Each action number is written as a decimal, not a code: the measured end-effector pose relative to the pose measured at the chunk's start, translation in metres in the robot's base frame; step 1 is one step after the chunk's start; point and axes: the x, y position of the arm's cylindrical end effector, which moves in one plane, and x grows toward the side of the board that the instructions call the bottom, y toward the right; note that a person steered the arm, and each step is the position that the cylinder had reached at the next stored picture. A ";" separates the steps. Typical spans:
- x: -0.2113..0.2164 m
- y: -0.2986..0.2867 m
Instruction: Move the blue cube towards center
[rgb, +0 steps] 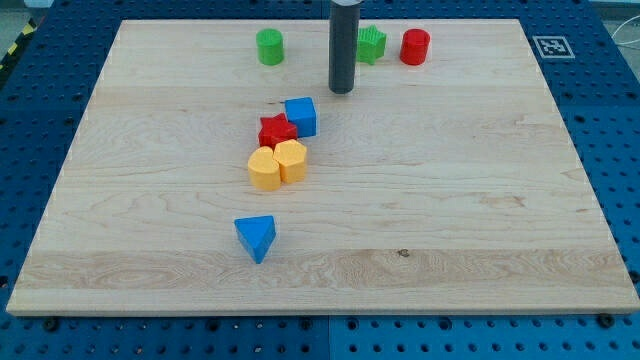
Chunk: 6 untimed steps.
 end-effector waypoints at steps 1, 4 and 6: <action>0.002 -0.020; 0.029 -0.062; 0.056 -0.069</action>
